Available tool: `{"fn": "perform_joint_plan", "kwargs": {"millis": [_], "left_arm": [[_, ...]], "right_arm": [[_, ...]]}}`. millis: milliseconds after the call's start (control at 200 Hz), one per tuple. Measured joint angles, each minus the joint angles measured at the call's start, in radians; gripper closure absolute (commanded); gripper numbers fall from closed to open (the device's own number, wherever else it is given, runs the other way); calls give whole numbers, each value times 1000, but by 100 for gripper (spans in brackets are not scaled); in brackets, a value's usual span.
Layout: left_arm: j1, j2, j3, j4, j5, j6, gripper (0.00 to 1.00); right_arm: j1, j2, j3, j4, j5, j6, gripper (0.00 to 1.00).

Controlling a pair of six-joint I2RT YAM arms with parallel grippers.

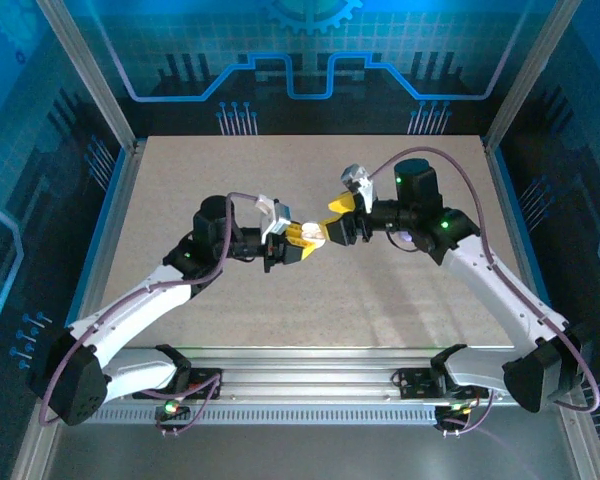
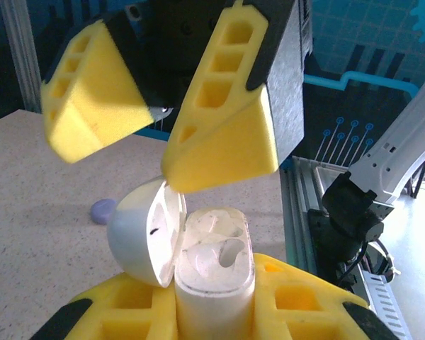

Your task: Insert the wireless bluetooth earbuds into the charging case

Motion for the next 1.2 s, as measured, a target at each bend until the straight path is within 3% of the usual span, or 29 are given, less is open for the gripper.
{"fn": "perform_joint_plan", "kwargs": {"millis": [320, 615, 985, 1196], "left_arm": [[101, -23, -21, 1, -8, -27, 83], [133, -118, -59, -35, -161, -53, 83], [330, -241, -105, -127, -384, -204, 82], [466, -241, -129, -184, -422, -299, 81]], "right_arm": [[40, -29, 5, -26, 187, 109, 34], [93, -43, 48, -153, 434, 342, 36], [228, 103, 82, -284, 603, 697, 39], [298, 233, 90, -334, 643, 924, 40]]}}
